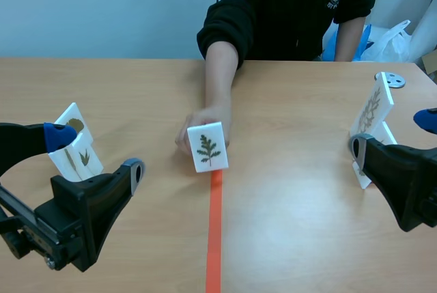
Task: Sort the leaf by its shape. The table is split by an orange tape line. A compound leaf with several leaflets goes to the left side, a simple leaf with one blade goes to the right side. Return to the home posture when a red brick is placed on the table.
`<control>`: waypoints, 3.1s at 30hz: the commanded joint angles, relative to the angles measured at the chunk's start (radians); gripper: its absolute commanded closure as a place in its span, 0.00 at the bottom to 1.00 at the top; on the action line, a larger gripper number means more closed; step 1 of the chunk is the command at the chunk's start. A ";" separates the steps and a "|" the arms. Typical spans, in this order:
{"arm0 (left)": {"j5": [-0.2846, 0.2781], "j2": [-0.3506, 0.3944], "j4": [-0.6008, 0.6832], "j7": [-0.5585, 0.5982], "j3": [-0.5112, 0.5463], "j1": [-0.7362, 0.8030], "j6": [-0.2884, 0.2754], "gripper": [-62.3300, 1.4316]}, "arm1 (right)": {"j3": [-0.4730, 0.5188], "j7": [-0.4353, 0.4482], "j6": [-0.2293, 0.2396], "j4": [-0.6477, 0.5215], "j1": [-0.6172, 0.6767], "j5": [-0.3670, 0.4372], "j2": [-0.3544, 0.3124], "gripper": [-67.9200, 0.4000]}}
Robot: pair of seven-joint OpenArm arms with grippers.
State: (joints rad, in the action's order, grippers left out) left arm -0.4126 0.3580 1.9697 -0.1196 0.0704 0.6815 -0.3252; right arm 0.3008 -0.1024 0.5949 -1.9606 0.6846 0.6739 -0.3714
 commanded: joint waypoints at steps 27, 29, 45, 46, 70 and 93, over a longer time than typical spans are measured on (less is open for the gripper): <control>-0.010 0.006 0.027 0.032 -0.003 0.000 -0.007 0.00 | -0.012 0.023 -0.003 0.010 -0.034 -0.051 -0.010 0.00; -0.010 0.006 0.027 0.032 -0.003 0.000 -0.007 0.00 | -0.033 0.027 -0.008 0.016 -0.046 -0.069 -0.023 0.00; -0.010 0.006 0.027 0.032 -0.003 0.000 -0.007 0.00 | -0.382 0.166 -0.061 0.352 -0.400 -0.373 -0.037 0.01; -0.010 0.006 0.027 0.032 -0.003 0.000 -0.007 0.00 | -0.408 0.175 -0.068 0.382 -0.428 -0.394 -0.034 0.01; -0.010 0.006 0.026 0.033 -0.003 -0.001 -0.007 0.00 | -0.840 0.270 -0.212 0.822 -0.797 -0.642 0.140 0.29; -0.010 0.005 0.026 0.034 -0.003 -0.001 -0.006 0.00 | -0.968 0.319 -0.274 0.976 -0.851 -0.719 0.214 0.58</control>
State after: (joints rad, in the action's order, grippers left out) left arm -0.4129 0.3580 1.9697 -0.1009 0.0704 0.6815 -0.3298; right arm -0.6697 0.2024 0.3244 -0.9718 -0.1463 -0.0532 -0.1577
